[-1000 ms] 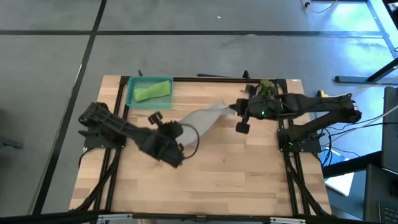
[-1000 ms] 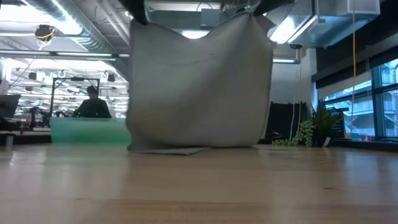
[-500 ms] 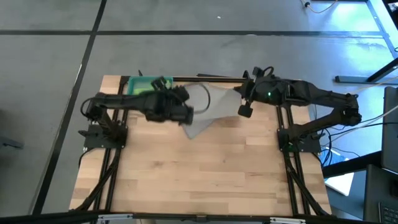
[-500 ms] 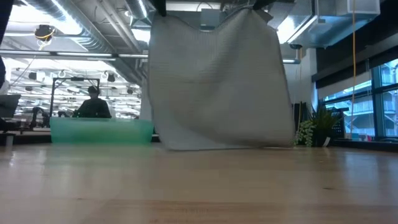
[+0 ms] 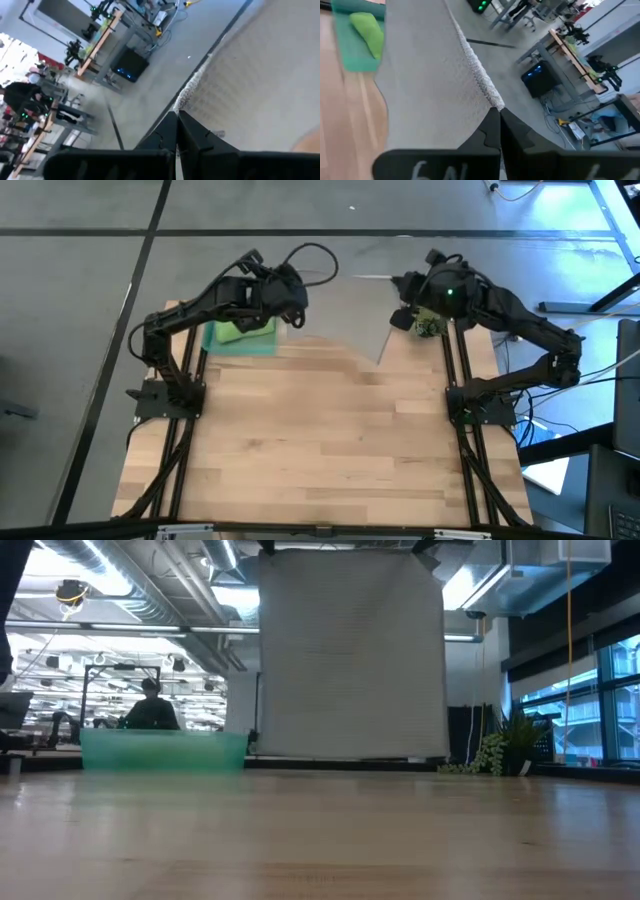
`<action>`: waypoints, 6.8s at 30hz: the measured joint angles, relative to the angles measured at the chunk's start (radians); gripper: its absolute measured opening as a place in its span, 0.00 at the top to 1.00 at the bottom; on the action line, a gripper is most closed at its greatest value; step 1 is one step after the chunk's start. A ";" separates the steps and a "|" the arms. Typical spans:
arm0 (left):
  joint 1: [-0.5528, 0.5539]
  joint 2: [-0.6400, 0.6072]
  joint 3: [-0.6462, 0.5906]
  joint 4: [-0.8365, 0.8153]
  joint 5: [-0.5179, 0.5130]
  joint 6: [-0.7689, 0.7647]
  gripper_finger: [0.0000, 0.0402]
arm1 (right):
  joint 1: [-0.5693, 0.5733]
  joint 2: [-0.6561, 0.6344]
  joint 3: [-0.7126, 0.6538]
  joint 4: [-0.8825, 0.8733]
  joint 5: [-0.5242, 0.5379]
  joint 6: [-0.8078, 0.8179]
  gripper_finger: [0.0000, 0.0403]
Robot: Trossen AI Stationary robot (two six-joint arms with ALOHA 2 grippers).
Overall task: Roll microfiber towels into tight, uniform cylinder then place into a basket
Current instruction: Roll the gray towel
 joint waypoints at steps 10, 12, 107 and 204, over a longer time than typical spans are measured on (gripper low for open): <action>-0.051 0.000 -0.059 -0.006 0.206 0.016 1.00 | 0.027 0.005 0.002 -0.199 -0.200 0.107 1.00; -0.082 0.000 -0.087 -0.006 0.229 0.012 1.00 | 0.047 0.005 0.002 -0.231 -0.200 0.150 1.00; -0.207 0.013 -1.070 0.712 0.336 -0.553 0.99 | 0.221 0.095 -0.966 0.455 0.008 0.639 0.93; -0.445 0.064 -1.209 1.012 0.800 -0.711 0.76 | 0.230 0.226 -1.020 0.570 -0.171 0.758 0.59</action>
